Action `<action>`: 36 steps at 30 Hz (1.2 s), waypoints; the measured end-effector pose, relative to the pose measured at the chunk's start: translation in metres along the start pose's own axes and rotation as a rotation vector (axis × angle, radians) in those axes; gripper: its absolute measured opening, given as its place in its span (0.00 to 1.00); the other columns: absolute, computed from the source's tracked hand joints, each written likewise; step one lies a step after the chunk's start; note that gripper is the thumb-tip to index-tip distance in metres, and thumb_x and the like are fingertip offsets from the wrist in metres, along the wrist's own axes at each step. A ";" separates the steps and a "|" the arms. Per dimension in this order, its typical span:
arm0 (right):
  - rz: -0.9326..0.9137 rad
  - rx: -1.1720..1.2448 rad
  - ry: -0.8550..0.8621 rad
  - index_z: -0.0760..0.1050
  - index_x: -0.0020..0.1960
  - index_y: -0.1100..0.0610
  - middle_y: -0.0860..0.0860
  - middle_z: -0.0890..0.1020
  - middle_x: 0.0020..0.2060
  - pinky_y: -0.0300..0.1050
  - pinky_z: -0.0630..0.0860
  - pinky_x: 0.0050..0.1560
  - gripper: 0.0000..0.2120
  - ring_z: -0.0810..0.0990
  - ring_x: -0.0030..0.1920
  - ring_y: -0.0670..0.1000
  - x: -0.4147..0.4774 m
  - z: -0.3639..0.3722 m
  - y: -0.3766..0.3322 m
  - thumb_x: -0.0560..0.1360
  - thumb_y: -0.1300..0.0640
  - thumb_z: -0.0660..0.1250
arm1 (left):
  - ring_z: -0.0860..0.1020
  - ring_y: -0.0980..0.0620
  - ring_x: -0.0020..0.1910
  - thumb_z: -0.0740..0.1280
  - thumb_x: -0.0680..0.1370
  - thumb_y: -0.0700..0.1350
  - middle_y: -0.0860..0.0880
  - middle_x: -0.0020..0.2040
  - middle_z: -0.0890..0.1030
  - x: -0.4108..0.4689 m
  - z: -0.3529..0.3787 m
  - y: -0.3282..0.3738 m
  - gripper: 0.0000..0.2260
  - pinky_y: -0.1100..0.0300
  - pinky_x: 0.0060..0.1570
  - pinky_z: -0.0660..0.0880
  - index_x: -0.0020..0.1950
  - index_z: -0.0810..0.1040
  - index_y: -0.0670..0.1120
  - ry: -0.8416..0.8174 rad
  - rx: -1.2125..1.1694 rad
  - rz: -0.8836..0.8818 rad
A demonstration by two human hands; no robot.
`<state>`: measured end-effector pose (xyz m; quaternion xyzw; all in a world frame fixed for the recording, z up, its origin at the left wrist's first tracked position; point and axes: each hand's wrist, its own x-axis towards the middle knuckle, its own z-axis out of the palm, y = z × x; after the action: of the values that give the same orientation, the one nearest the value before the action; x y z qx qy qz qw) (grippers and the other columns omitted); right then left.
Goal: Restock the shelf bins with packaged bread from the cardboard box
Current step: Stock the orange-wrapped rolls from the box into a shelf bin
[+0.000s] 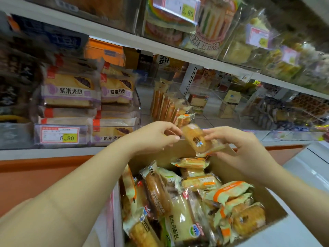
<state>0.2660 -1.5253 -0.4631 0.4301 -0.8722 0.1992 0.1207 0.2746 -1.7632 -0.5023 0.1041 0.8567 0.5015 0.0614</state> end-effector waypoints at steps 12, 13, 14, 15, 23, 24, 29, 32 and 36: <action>-0.272 -0.011 0.082 0.74 0.59 0.52 0.51 0.71 0.65 0.41 0.76 0.57 0.18 0.79 0.56 0.45 -0.006 0.036 0.002 0.72 0.63 0.70 | 0.83 0.48 0.51 0.69 0.76 0.43 0.45 0.59 0.80 -0.007 0.019 0.000 0.33 0.51 0.47 0.81 0.75 0.56 0.55 0.010 -0.796 -0.050; -0.269 -0.025 0.062 0.73 0.60 0.52 0.51 0.70 0.66 0.39 0.75 0.58 0.18 0.78 0.56 0.45 -0.005 0.039 0.003 0.72 0.62 0.70 | 0.83 0.49 0.51 0.69 0.76 0.41 0.45 0.60 0.79 -0.005 0.019 -0.001 0.34 0.53 0.46 0.81 0.75 0.55 0.57 0.040 -0.810 -0.039; -0.246 -0.025 0.055 0.72 0.62 0.51 0.49 0.69 0.67 0.38 0.74 0.60 0.19 0.78 0.56 0.44 -0.004 0.042 0.007 0.72 0.62 0.69 | 0.82 0.49 0.52 0.69 0.76 0.40 0.46 0.60 0.79 -0.002 0.017 -0.003 0.34 0.53 0.46 0.81 0.75 0.55 0.58 0.076 -0.810 -0.024; -0.185 -0.005 0.062 0.71 0.63 0.50 0.47 0.70 0.66 0.37 0.73 0.60 0.20 0.78 0.56 0.43 -0.004 0.045 0.013 0.72 0.61 0.69 | 0.82 0.51 0.52 0.69 0.76 0.40 0.47 0.61 0.78 0.000 0.015 -0.004 0.34 0.53 0.48 0.81 0.75 0.55 0.58 0.121 -0.770 0.003; 0.444 -0.297 -0.565 0.71 0.65 0.54 0.49 0.76 0.62 0.36 0.72 0.54 0.20 0.74 0.64 0.52 0.009 0.090 0.092 0.74 0.53 0.69 | 0.76 0.55 0.58 0.69 0.76 0.44 0.56 0.63 0.70 0.007 -0.001 -0.011 0.31 0.59 0.55 0.77 0.74 0.59 0.57 0.278 -0.122 0.181; 0.431 -0.302 -0.597 0.69 0.69 0.55 0.49 0.73 0.67 0.39 0.71 0.61 0.25 0.71 0.67 0.52 0.013 0.099 0.097 0.75 0.53 0.68 | 0.77 0.55 0.57 0.69 0.76 0.44 0.56 0.64 0.70 0.009 -0.002 -0.012 0.30 0.61 0.53 0.78 0.74 0.61 0.57 0.273 -0.102 0.181; 0.328 -0.423 -0.649 0.71 0.68 0.51 0.48 0.75 0.62 0.47 0.74 0.56 0.23 0.74 0.61 0.52 0.031 0.131 0.099 0.74 0.49 0.68 | 0.78 0.56 0.54 0.70 0.75 0.47 0.57 0.63 0.72 0.014 -0.008 -0.018 0.27 0.65 0.48 0.78 0.71 0.65 0.58 0.266 -0.060 0.132; 0.224 -0.598 -0.582 0.77 0.58 0.50 0.49 0.78 0.55 0.45 0.73 0.47 0.11 0.77 0.54 0.53 0.035 0.137 0.097 0.78 0.51 0.62 | 0.77 0.60 0.51 0.70 0.75 0.48 0.57 0.61 0.72 0.016 -0.012 -0.019 0.27 0.66 0.46 0.78 0.71 0.65 0.57 0.245 -0.061 0.118; 0.294 -0.457 -0.450 0.79 0.51 0.50 0.47 0.81 0.49 0.41 0.72 0.42 0.08 0.79 0.49 0.51 0.030 0.117 0.096 0.77 0.56 0.62 | 0.79 0.60 0.49 0.70 0.75 0.48 0.57 0.60 0.74 0.017 -0.013 -0.018 0.27 0.63 0.46 0.80 0.72 0.64 0.58 0.220 -0.067 0.100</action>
<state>0.1667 -1.5463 -0.5796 0.2951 -0.9516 -0.0856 -0.0116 0.2534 -1.7787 -0.5118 0.0890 0.8347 0.5408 -0.0544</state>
